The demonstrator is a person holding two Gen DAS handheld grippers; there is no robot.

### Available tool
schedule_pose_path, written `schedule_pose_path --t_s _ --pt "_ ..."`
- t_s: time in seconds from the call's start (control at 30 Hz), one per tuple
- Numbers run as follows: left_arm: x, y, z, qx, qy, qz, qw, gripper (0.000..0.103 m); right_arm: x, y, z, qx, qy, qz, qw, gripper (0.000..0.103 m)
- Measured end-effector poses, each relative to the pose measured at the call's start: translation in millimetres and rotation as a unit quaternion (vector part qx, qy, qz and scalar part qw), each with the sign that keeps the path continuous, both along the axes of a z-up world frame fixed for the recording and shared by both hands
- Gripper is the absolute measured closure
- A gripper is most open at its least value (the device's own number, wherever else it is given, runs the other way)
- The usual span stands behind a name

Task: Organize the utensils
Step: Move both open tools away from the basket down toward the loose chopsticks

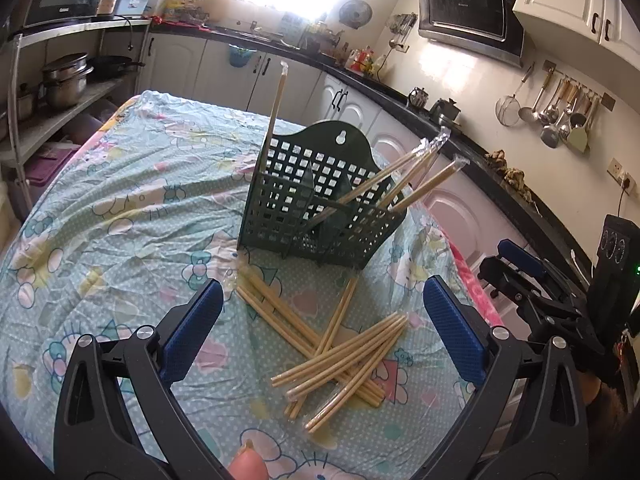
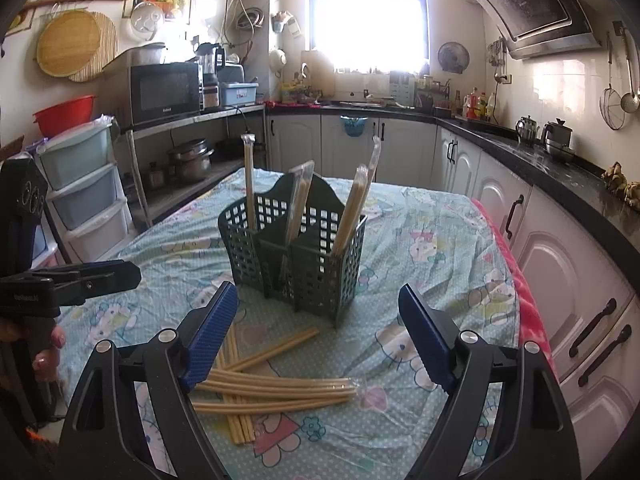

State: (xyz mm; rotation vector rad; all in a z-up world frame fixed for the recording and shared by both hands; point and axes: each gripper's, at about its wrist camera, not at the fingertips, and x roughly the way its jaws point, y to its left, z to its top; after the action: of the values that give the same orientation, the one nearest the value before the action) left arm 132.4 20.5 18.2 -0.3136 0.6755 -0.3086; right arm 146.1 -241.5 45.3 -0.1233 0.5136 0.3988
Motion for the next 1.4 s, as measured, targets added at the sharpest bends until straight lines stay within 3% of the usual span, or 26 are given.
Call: schedule_pose_path --t_s 0.8,1.13,1.4 --pt "-15 2 -40 0.010 0.049 -0.028 0.9984 0.012 -4 -14 -44 -0.021 0.051 -0.013 0.998 0.023" --pt "-14 -1 -72 -0.007 0.108 -0.057 0.9925 0.043 1 -18 -58 -0.027 0.071 -0.017 0.997 0.023" --pt "-6 6 -88 -0.043 0.137 -0.051 0.9883 0.054 7 -17 -68 -0.031 0.085 -0.013 0.996 0.030"
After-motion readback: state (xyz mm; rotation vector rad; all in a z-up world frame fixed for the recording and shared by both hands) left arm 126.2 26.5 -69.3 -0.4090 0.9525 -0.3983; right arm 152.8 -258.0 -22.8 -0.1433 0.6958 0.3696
